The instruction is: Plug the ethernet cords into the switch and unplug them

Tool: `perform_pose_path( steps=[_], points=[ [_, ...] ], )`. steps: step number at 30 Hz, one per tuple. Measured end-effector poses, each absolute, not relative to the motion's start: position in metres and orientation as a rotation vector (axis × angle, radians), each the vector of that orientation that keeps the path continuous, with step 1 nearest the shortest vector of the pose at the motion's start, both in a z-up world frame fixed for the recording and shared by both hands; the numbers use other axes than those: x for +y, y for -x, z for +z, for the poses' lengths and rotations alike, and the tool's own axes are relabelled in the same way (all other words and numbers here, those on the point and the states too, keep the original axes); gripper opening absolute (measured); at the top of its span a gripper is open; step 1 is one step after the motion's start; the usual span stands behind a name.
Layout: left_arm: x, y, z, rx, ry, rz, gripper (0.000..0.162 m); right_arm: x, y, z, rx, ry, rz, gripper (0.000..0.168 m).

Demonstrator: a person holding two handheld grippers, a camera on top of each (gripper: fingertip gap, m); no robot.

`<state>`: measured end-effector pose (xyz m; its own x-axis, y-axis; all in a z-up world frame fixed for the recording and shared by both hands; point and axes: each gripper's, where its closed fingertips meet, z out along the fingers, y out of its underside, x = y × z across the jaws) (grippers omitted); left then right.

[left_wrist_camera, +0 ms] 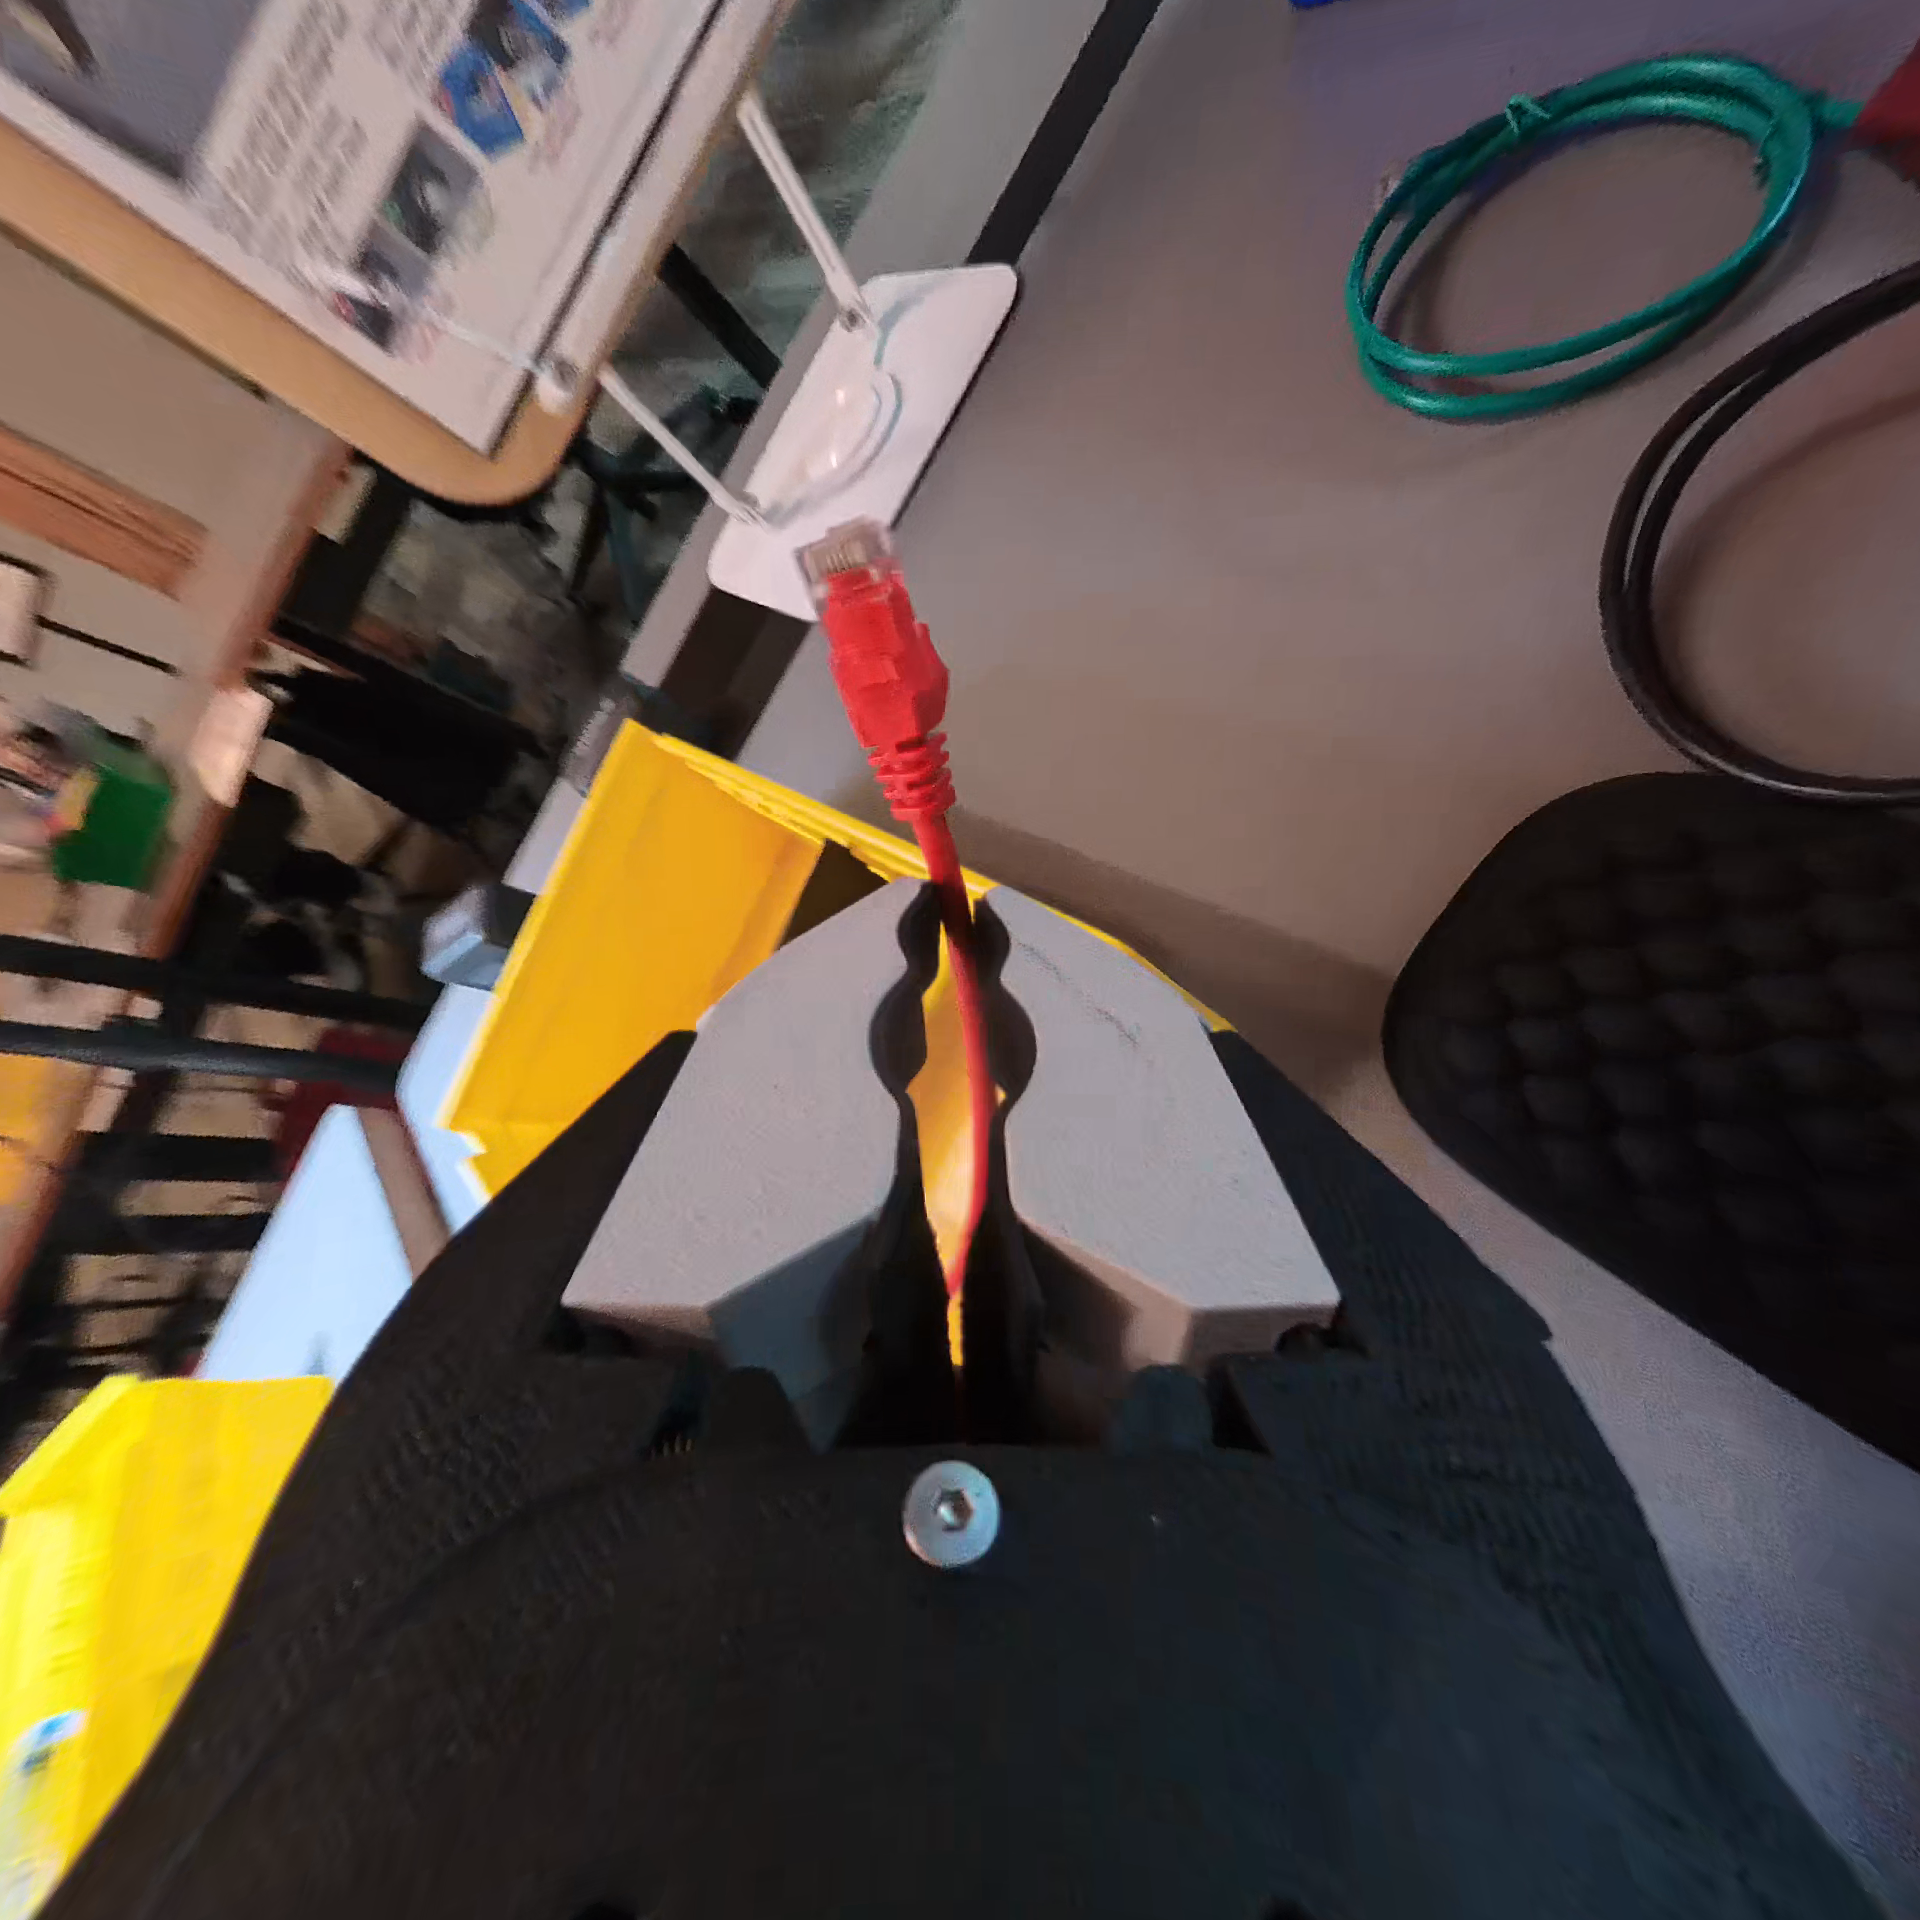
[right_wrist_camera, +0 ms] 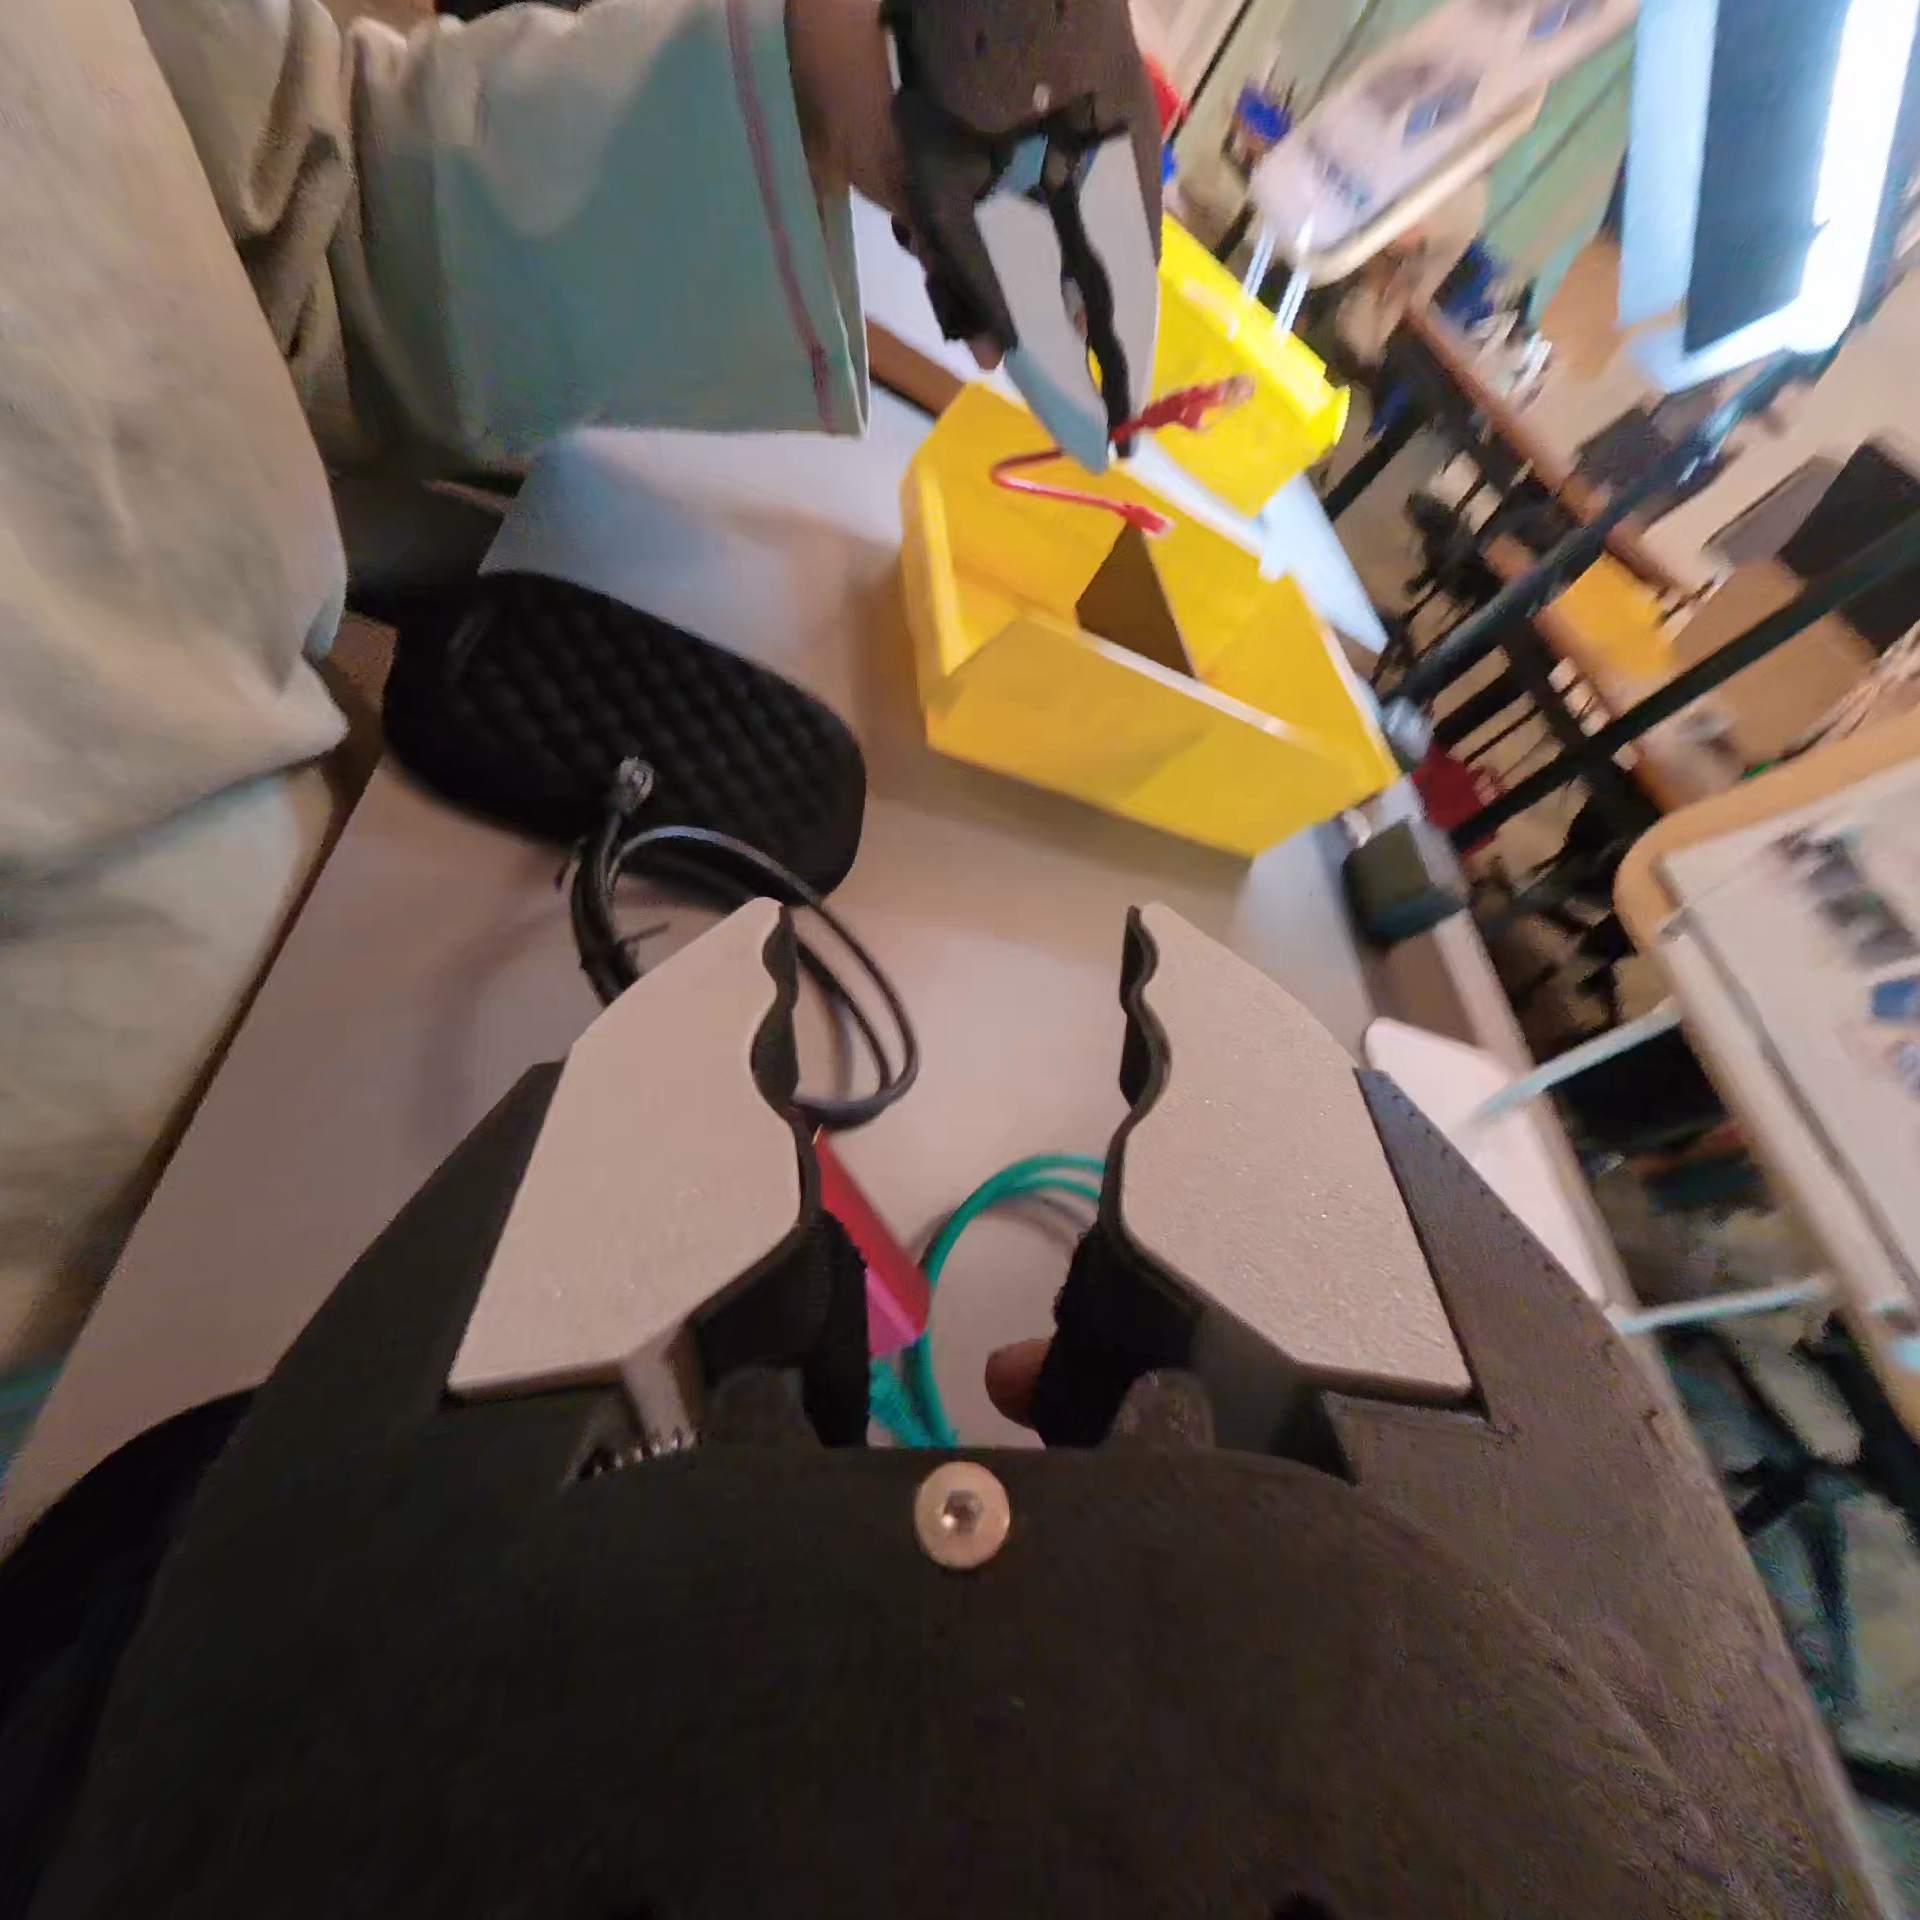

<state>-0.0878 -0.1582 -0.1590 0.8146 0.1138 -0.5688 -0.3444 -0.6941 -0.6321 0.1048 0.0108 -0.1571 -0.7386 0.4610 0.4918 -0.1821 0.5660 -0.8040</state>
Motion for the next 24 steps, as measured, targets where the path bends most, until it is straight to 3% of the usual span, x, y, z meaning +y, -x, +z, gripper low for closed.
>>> perform_pose_path(
  steps=[4, 10, 17, 24],
  points=[
    [-0.158, 0.056, -0.132, 0.347, 2.215, 0.934, 0.005, -0.015, -0.101, -0.139, -2.046, 0.102, 1.197, 0.059],
    [-0.14, -0.033, -0.116, 0.688, 2.136, 0.66, 0.005, -0.033, -0.115, -0.11, -1.94, -0.045, 1.231, 0.054],
    [-0.109, -0.079, -0.165, 0.853, 2.187, 0.346, 0.005, -0.026, -0.144, -0.11, -1.959, -0.087, 1.201, 0.028],
    [-0.089, -0.095, -0.199, 0.907, 2.253, 0.206, 0.005, -0.049, -0.149, -0.132, -2.008, -0.132, 1.1, 0.038]
  ],
)
